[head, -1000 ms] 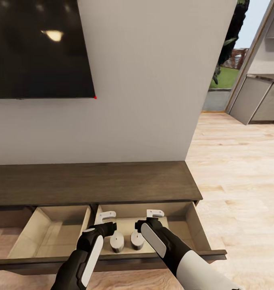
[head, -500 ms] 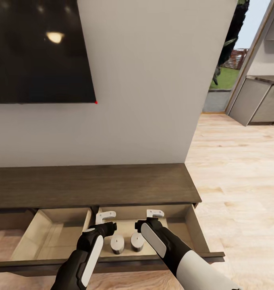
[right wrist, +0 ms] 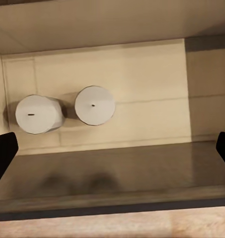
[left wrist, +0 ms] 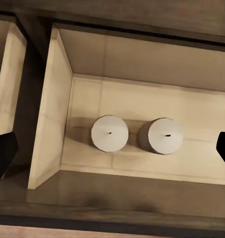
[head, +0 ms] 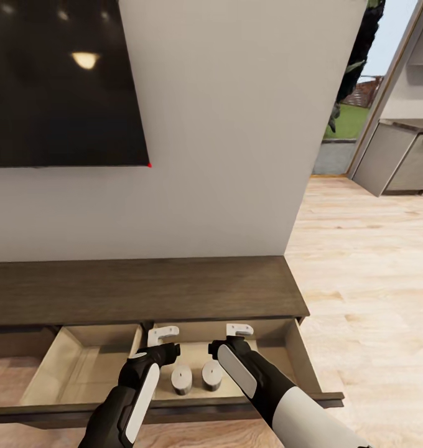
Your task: Place each of the two pumpkins and all three candles from the living room inside a cabinet in the living room (use any cabinet), then make sure every cabinet is closed, and position the cauldron so it is next to a table in the living room.
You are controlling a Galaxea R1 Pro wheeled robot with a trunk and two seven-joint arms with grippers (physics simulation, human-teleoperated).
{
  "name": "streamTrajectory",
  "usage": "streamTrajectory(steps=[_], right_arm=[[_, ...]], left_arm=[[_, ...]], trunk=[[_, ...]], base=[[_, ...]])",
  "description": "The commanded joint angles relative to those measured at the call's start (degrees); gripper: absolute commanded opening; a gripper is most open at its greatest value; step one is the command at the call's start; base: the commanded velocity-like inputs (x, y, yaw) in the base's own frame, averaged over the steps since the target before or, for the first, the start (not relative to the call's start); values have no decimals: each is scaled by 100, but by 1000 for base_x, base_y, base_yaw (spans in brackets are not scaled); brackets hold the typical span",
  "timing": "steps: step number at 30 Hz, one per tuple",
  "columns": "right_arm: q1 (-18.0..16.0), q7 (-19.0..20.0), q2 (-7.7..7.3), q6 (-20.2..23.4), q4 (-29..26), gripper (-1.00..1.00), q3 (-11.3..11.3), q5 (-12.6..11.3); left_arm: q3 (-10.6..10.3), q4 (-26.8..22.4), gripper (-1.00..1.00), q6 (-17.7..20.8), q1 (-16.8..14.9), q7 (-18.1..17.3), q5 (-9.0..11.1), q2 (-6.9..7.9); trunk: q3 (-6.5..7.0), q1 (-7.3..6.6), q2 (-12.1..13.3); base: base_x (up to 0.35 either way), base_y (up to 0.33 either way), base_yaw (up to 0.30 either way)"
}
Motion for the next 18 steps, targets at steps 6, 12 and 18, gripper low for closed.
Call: streamTrajectory(steps=[6, 12, 18], right_arm=[[0, 0, 0, 0, 0, 100, 0, -1], [-3, 0, 0, 0, 0, 100, 0, 0], [0, 3, 0, 0, 0, 100, 0, 1]], left_arm=[[0, 0, 100, 0, 0, 1, 0, 0], [-5, 2, 100, 2, 0, 3, 0, 0], [-2, 2, 100, 0, 0, -3, -1, 0]], trunk=[[108, -132, 242], [216, -264, 483], [324, -396, 723]], base=[[0, 0, 0], [0, 0, 0], [0, 0, 0]])
